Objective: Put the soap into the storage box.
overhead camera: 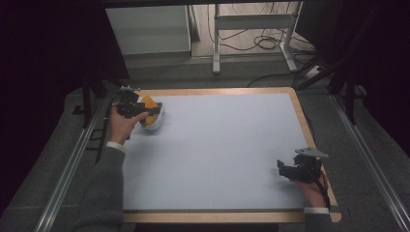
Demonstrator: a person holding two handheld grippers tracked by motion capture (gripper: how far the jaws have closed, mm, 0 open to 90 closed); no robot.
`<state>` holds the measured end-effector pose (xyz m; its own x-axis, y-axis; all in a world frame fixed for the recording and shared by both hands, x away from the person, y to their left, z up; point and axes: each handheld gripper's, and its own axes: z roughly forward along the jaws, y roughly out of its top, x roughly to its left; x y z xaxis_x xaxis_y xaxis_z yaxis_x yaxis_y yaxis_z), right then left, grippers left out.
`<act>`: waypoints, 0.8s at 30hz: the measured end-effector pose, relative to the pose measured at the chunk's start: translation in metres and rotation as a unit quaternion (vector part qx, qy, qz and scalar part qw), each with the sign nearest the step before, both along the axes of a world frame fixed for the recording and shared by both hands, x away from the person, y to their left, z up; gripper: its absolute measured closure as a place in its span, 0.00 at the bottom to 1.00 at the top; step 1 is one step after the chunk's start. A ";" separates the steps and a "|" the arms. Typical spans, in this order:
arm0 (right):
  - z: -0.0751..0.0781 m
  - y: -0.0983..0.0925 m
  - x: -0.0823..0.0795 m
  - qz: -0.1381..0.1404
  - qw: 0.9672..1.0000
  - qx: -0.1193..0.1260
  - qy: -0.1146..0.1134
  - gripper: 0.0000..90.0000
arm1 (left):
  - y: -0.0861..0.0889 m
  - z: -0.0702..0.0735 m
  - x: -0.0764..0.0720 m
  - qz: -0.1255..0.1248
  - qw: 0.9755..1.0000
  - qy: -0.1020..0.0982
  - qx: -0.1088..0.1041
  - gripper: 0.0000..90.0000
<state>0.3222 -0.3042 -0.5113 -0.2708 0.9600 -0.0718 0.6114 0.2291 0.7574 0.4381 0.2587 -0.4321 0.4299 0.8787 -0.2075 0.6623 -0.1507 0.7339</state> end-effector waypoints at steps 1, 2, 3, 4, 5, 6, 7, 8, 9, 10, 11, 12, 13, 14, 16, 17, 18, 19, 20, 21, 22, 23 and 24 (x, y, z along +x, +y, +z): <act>0.001 0.001 0.000 0.003 1.000 0.000 0.000 0.09 | -0.003 -0.003 -0.012 -0.015 1.000 -0.001 0.004 0.25; 0.001 0.001 0.000 0.004 1.000 0.001 -0.001 0.09 | -0.003 -0.003 -0.012 -0.015 1.000 -0.001 0.004 0.24; 0.001 0.001 0.000 0.004 1.000 0.001 -0.001 0.09 | -0.005 -0.005 -0.018 -0.023 1.000 0.001 0.009 0.24; 0.002 0.002 0.000 0.004 1.000 0.001 -0.003 0.09 | -0.009 -0.010 -0.030 -0.027 1.000 -0.006 0.010 0.25; 0.002 0.002 0.000 0.004 1.000 0.001 -0.003 0.09 | -0.009 -0.010 -0.030 -0.027 1.000 -0.006 0.010 0.25; 0.002 0.002 0.000 0.005 1.000 0.001 -0.003 0.09 | -0.012 -0.014 -0.038 -0.033 0.999 -0.008 0.009 0.25; 0.002 0.003 0.000 0.007 1.000 0.002 -0.004 0.09 | -0.015 -0.021 -0.047 -0.041 0.999 -0.007 0.005 0.26; 0.002 0.003 0.000 0.007 1.000 0.002 -0.004 0.09 | -0.015 -0.021 -0.047 -0.041 0.999 -0.007 0.005 0.26; 0.002 0.003 0.000 0.007 1.000 0.002 -0.004 0.09 | -0.017 -0.024 -0.053 -0.045 0.999 -0.006 0.007 0.26; 0.003 0.003 0.000 0.008 1.000 0.002 -0.004 0.09 | -0.018 -0.028 -0.058 -0.048 0.999 -0.006 0.002 0.26; 0.003 0.004 -0.001 0.008 1.000 0.001 -0.006 0.09 | -0.019 -0.034 -0.069 -0.049 0.999 -0.012 -0.006 0.27; 0.004 0.004 -0.001 0.007 1.000 0.002 -0.006 0.09 | -0.019 -0.036 -0.074 -0.047 0.999 -0.016 -0.011 0.29; 0.005 0.004 -0.001 0.007 1.000 0.003 -0.007 0.09 | -0.019 -0.038 -0.079 -0.050 0.999 -0.016 -0.014 0.29; 0.005 0.004 -0.002 0.008 1.000 0.002 -0.008 0.09 | -0.019 -0.040 -0.084 -0.051 0.998 -0.017 -0.017 0.28; 0.005 0.004 -0.001 0.007 1.000 0.002 -0.008 0.09 | -0.021 -0.045 -0.093 -0.053 0.998 -0.021 -0.020 0.29; 0.005 0.004 -0.001 0.007 1.000 0.002 -0.008 0.09 | -0.021 -0.047 -0.098 -0.056 0.998 -0.021 -0.019 0.29; 0.005 0.004 -0.001 0.007 1.000 0.002 -0.008 0.09 | -0.021 -0.047 -0.098 -0.056 0.998 -0.021 -0.019 0.29; 0.003 0.004 0.000 0.007 1.000 0.000 -0.007 0.09 | -0.021 -0.052 -0.105 -0.053 0.998 -0.020 -0.021 0.29; 0.003 0.004 0.000 0.007 1.000 -0.001 -0.006 0.09 | -0.021 -0.055 -0.108 -0.052 0.998 -0.018 -0.022 0.29; 0.003 0.004 0.000 0.007 1.000 -0.001 -0.005 0.09 | -0.021 -0.058 -0.110 -0.054 0.998 -0.014 -0.022 0.29; 0.003 0.004 0.000 0.007 1.000 -0.001 -0.006 0.09 | -0.020 -0.061 -0.112 -0.057 0.998 -0.010 -0.021 0.29; 0.003 0.004 0.000 0.007 1.000 -0.001 -0.005 0.09 | -0.020 -0.064 -0.113 -0.056 0.998 -0.004 -0.021 0.29; 0.003 0.004 0.000 0.007 1.000 -0.001 -0.007 0.09 | -0.020 -0.064 -0.113 -0.056 0.998 -0.004 -0.021 0.30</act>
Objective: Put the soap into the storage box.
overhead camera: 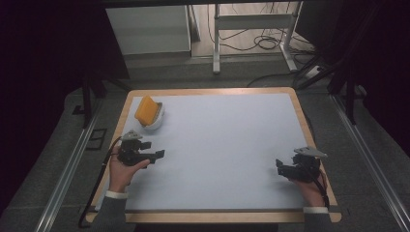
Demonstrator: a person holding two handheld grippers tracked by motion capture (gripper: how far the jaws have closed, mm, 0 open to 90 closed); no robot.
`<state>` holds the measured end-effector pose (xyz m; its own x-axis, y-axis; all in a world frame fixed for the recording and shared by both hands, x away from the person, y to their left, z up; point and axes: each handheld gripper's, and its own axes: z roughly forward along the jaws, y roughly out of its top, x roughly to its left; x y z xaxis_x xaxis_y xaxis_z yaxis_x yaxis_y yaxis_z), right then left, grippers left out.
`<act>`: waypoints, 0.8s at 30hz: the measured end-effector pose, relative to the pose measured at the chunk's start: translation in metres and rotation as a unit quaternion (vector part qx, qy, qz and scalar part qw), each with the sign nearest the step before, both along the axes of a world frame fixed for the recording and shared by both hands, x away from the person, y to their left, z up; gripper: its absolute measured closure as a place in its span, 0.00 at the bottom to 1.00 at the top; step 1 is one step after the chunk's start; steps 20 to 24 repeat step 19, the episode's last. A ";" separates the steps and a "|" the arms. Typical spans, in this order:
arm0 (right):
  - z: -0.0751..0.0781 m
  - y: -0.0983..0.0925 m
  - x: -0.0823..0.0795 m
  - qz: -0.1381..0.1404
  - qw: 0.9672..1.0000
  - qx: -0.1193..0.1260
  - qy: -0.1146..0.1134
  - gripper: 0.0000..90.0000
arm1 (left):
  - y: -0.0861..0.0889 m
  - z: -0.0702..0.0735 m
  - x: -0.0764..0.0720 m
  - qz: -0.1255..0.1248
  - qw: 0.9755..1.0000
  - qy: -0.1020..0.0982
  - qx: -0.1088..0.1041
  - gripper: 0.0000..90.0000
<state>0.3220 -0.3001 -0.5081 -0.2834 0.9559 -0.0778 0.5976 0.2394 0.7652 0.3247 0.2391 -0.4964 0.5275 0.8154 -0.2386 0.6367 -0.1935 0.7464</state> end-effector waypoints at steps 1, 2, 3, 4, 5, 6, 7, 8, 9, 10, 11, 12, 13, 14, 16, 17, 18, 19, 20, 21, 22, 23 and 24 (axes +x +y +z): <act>0.000 0.000 0.000 0.000 1.000 -0.001 -0.001 0.09 | 0.001 -0.007 -0.002 0.000 1.000 0.012 -0.006 0.30; 0.000 0.001 0.000 0.000 1.000 -0.001 0.000 0.09 | 0.002 -0.011 -0.003 -0.001 1.000 0.017 -0.007 0.29; 0.000 0.001 -0.001 0.002 1.000 -0.003 -0.001 0.09 | 0.002 -0.014 -0.003 0.001 1.000 0.020 -0.003 0.29; 0.000 0.001 -0.001 0.002 1.000 -0.003 -0.001 0.09 | 0.002 -0.014 -0.003 0.001 1.000 0.020 -0.003 0.29; 0.000 0.002 -0.001 0.001 1.000 -0.005 -0.002 0.09 | 0.000 -0.018 -0.003 -0.003 1.000 0.025 0.013 0.29; 0.000 0.003 -0.001 0.002 1.000 -0.005 -0.002 0.09 | -0.001 -0.019 -0.004 -0.003 1.000 0.025 0.017 0.28; 0.000 0.003 -0.001 0.002 1.000 -0.005 -0.002 0.09 | -0.001 -0.019 -0.004 -0.003 1.000 0.025 0.017 0.28; 0.000 0.004 -0.001 0.004 1.000 -0.006 -0.002 0.09 | -0.002 -0.019 -0.005 -0.002 1.000 0.021 0.015 0.28; 0.000 0.005 -0.001 0.004 1.000 -0.007 -0.004 0.09 | -0.003 -0.018 -0.005 -0.003 1.000 0.019 0.016 0.27; 0.000 0.005 -0.001 0.004 1.000 -0.007 -0.004 0.09 | -0.003 -0.018 -0.005 -0.003 1.000 0.019 0.016 0.27; 0.000 0.005 -0.001 0.007 1.000 -0.007 -0.006 0.09 | -0.004 -0.018 -0.005 -0.002 1.000 0.017 0.018 0.27; 0.000 0.005 -0.001 0.007 1.000 -0.007 -0.007 0.09 | -0.005 -0.018 -0.005 -0.003 1.000 0.019 0.022 0.26; 0.000 0.005 -0.001 0.007 1.000 -0.007 -0.007 0.09 | -0.005 -0.018 -0.005 -0.003 1.000 0.019 0.022 0.25; 0.001 0.005 -0.001 0.008 1.000 -0.007 -0.008 0.09 | -0.005 -0.019 -0.005 -0.002 0.999 0.021 0.026 0.25; 0.001 0.005 -0.001 0.009 1.000 -0.007 -0.011 0.09 | -0.007 -0.020 -0.005 0.001 0.999 0.020 0.036 0.25; 0.002 0.005 -0.001 0.010 1.000 -0.007 -0.012 0.09 | -0.007 -0.020 -0.005 0.000 0.999 0.021 0.036 0.25; 0.002 0.005 -0.001 0.011 1.000 -0.006 -0.013 0.09 | -0.008 -0.020 -0.006 -0.003 0.999 0.021 0.036 0.25; 0.002 0.006 -0.001 0.012 1.000 -0.005 -0.014 0.09 | -0.008 -0.020 -0.006 -0.005 0.999 0.021 0.035 0.25; 0.002 0.006 -0.001 0.012 1.000 -0.005 -0.014 0.09 | -0.008 -0.020 -0.006 -0.005 0.999 0.021 0.035 0.25; 0.002 0.006 -0.001 0.012 1.000 -0.005 -0.014 0.09 | -0.008 -0.020 -0.006 -0.005 0.999 0.021 0.035 0.25; 0.002 0.006 -0.001 0.012 1.000 -0.005 -0.014 0.09 | -0.008 -0.020 -0.006 -0.005 0.999 0.021 0.035 0.25; 0.002 0.006 -0.001 0.012 1.000 -0.005 -0.014 0.09 | -0.008 -0.020 -0.006 -0.005 0.999 0.021 0.035 0.25; 0.002 0.006 -0.001 0.012 1.000 -0.005 -0.014 0.09 | -0.008 -0.020 -0.006 -0.005 0.999 0.021 0.035 0.25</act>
